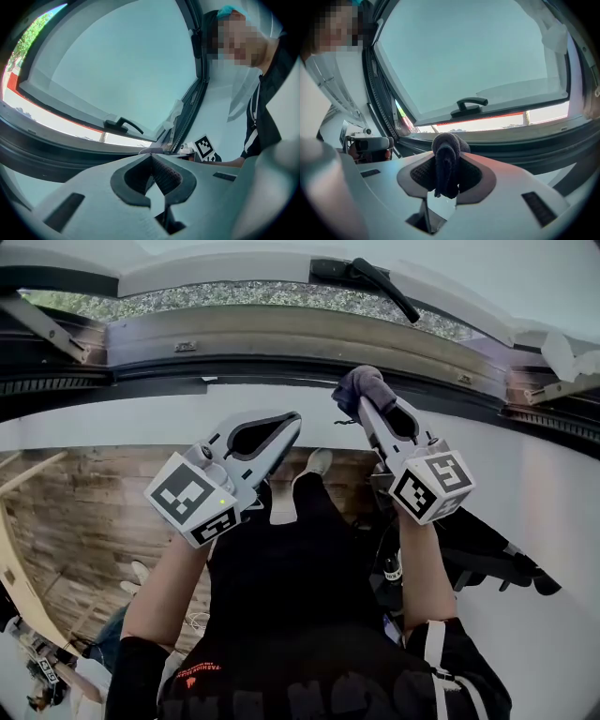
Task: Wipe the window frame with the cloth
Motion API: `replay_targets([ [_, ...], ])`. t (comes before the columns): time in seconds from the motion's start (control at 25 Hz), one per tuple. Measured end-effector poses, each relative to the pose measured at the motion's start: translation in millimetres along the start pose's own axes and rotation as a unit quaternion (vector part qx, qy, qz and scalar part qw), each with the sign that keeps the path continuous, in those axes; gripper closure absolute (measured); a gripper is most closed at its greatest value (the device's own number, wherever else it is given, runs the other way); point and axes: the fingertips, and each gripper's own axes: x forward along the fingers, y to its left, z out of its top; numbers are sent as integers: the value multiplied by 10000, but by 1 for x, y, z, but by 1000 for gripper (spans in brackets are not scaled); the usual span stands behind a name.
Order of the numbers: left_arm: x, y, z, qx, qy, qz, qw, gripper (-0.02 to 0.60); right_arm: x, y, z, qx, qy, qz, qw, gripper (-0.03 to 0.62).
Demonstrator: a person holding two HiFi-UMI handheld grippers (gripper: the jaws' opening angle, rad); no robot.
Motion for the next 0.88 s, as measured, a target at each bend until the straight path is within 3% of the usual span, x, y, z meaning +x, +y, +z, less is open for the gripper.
replay_targets([
  [0.88,-87,41,15,-136,-396,556,9976,563,70,97,-2,-359,356,686,9964,494],
])
